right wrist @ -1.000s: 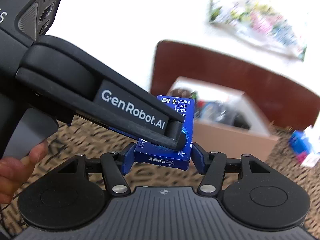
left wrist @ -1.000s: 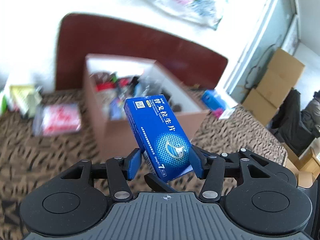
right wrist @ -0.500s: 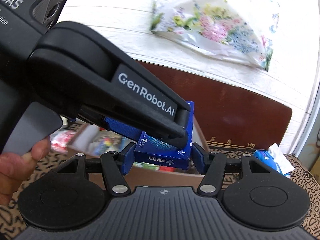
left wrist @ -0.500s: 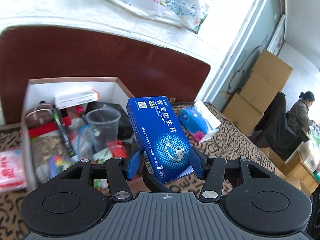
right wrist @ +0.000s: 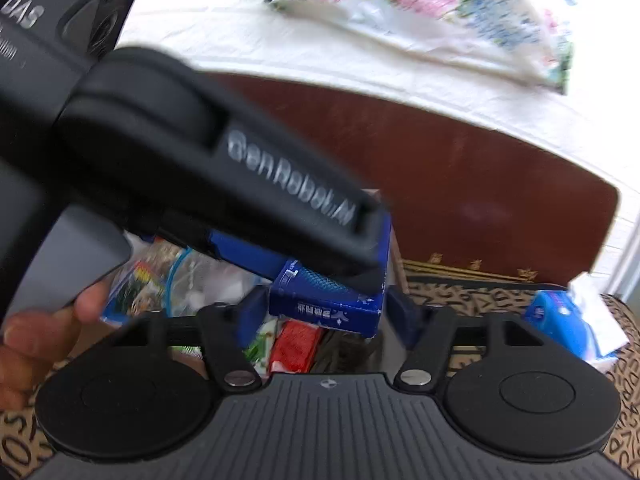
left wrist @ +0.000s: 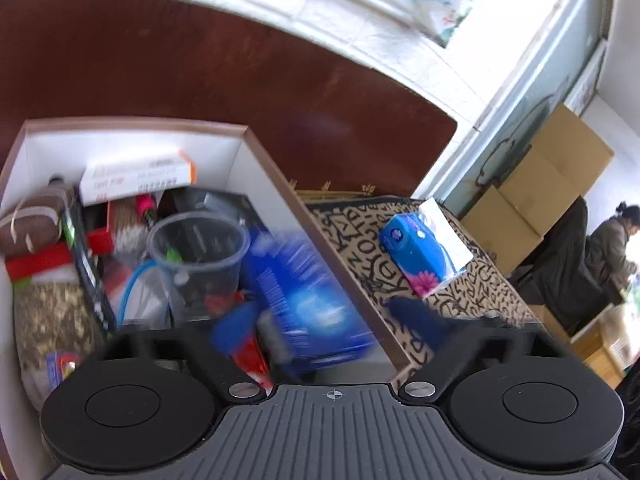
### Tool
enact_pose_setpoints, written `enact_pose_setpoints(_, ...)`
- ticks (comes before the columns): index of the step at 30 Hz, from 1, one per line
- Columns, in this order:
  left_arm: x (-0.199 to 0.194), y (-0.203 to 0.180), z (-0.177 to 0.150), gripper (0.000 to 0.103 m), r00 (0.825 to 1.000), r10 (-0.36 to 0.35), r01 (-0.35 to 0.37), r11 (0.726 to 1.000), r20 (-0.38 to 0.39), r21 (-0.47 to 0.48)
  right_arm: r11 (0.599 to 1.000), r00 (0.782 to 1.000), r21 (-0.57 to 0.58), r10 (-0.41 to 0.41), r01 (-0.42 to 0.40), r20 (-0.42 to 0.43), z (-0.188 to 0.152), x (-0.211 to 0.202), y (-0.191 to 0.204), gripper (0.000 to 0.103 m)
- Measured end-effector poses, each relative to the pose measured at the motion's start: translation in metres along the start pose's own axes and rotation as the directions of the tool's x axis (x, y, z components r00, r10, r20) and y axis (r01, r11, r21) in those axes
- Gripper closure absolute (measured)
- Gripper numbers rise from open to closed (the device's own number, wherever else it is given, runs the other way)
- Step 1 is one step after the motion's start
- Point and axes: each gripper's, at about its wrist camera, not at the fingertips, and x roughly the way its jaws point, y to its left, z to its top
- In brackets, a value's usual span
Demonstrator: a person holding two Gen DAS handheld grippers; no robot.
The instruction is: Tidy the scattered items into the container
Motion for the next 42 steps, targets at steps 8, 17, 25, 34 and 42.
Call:
enact_pose_setpoints(8, -0.056, 0.006, -0.039, 0.0, 0.994, 0.111, -0.111, 0.994, 0.013, 0.007, 0.998, 0.998, 0.015, -0.061, 0.061, 0.006, -0.006, -0.025, 0.017, 0.002)
enact_pose_setpoints(17, -0.125, 0.001, -0.104, 0.0, 0.945, 0.305, -0.316, 0.945, 0.116, 0.087, 0.998, 0.998, 0.052, 0.023, -0.02, -0.065, -0.023, -0.069, 0.04, 0.001)
enact_pose_setpoints(25, -0.167, -0.017, -0.133, 0.0, 0.893, 0.422, -0.44, 0.893, 0.159, 0.098, 1.0, 0.996, -0.008, -0.016, 0.016, -0.089, -0.027, -0.107, 0.054, 0.001)
enact_pose_setpoints(34, -0.189, -0.026, -0.155, 0.0, 0.861, 0.476, -0.493, 0.868, 0.18, 0.058, 0.997, 0.993, 0.053, -0.058, 0.064, -0.105, -0.024, -0.142, 0.059, 0.001)
enact_pose_setpoints(42, -0.197, -0.036, -0.157, 0.0, 0.84, 0.5, -0.526, 0.846, 0.211, 0.09, 0.996, 0.993, 0.053, -0.069, 0.075, -0.099, -0.024, -0.151, 0.062, 0.001)
